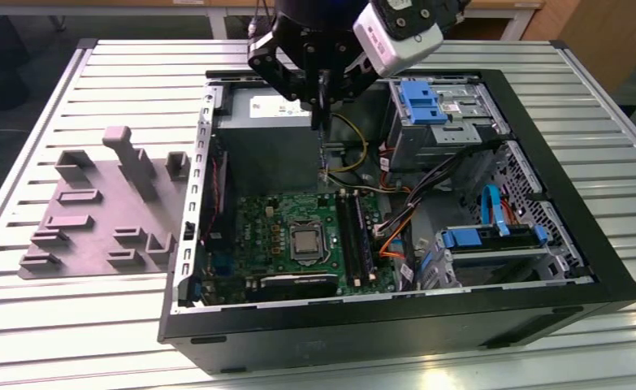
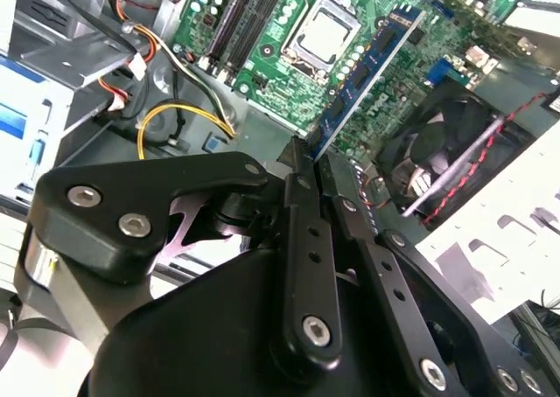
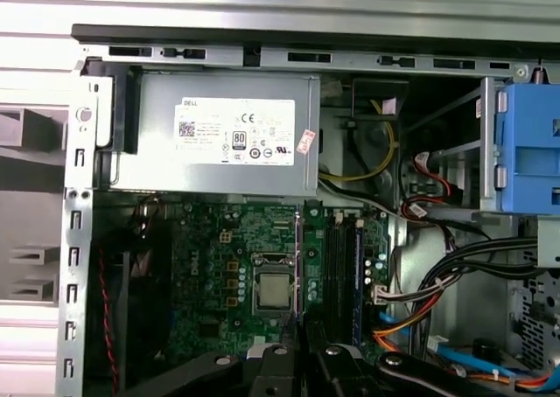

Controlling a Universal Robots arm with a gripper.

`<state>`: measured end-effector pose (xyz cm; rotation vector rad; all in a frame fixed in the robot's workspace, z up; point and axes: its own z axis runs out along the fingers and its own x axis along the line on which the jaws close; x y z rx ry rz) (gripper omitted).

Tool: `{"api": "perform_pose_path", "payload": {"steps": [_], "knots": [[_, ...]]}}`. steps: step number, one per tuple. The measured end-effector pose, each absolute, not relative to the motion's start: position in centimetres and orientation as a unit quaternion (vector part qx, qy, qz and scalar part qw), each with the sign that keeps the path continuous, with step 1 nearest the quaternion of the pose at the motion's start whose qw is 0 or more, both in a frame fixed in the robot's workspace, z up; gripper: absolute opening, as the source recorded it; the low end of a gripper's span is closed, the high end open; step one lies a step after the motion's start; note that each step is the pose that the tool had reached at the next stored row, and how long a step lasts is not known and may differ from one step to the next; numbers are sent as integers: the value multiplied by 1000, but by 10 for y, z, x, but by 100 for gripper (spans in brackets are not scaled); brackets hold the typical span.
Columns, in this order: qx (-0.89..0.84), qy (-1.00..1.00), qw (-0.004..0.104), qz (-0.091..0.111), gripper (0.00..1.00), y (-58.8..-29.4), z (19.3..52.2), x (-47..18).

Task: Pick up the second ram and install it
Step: 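Insert the second ram into the second slot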

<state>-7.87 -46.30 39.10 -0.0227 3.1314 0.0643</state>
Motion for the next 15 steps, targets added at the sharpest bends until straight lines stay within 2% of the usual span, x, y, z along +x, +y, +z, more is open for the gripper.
{"api": "perform_pose_path", "payload": {"steps": [15], "knots": [[1, 1000, 5, 20, 14, -463, 381, -75]]}}
